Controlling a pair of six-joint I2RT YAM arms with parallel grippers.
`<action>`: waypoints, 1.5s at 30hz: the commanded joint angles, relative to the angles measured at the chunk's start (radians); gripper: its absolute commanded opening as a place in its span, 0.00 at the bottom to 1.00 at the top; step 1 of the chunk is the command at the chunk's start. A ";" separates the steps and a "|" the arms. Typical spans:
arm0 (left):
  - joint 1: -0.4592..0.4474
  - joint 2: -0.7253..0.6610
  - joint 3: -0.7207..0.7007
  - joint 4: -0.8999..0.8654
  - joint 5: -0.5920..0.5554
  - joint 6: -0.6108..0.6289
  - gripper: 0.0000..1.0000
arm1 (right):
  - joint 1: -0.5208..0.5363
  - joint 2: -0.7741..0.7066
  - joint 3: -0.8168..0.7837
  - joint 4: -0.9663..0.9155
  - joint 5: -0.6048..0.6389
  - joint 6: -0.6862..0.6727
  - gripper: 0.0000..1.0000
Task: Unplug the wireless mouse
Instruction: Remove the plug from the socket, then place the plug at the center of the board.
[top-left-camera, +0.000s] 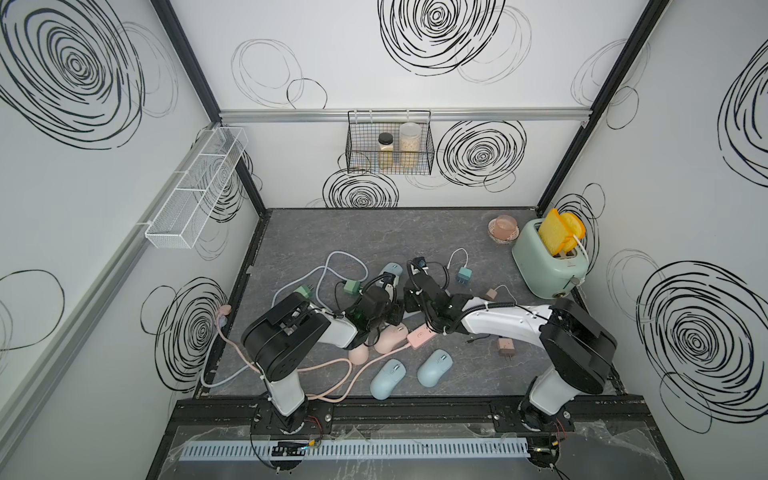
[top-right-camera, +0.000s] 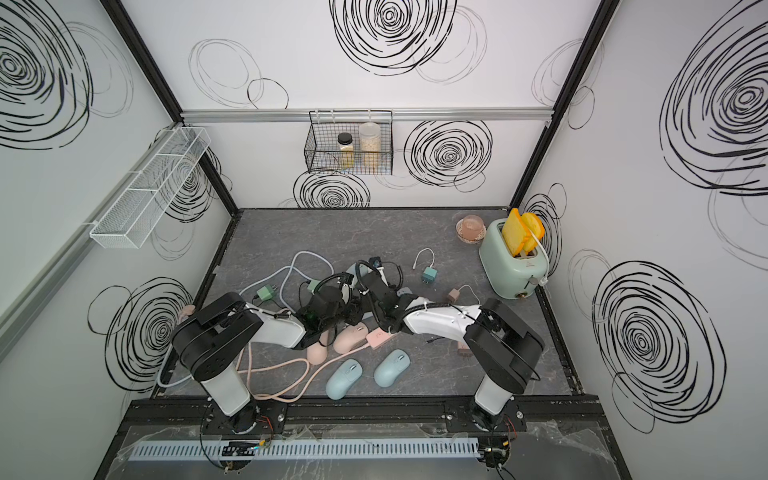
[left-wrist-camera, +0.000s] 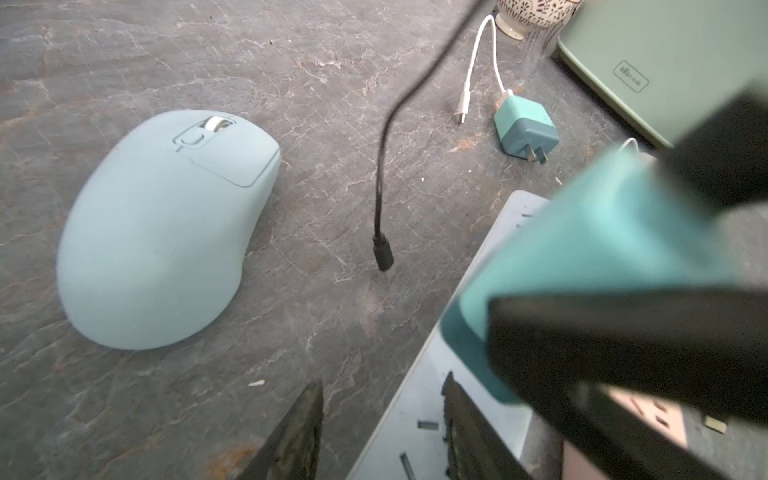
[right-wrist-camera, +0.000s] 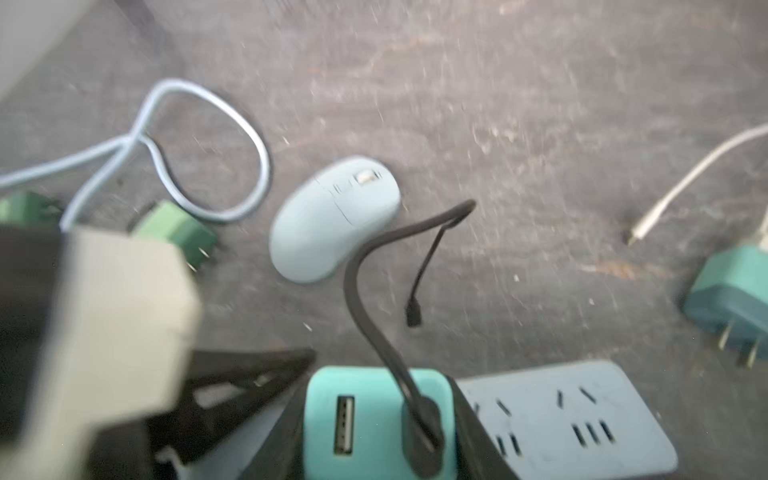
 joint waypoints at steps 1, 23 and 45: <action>-0.011 0.049 -0.019 -0.144 0.052 -0.006 0.51 | 0.014 -0.003 0.016 0.022 0.156 0.030 0.00; 0.041 -0.612 -0.023 -0.230 -0.049 -0.032 0.97 | -0.311 0.234 0.319 -0.336 -0.498 -0.101 0.00; 0.104 -0.913 -0.086 -0.348 -0.242 -0.057 0.97 | -0.326 0.029 0.326 -0.215 -0.347 -0.086 0.91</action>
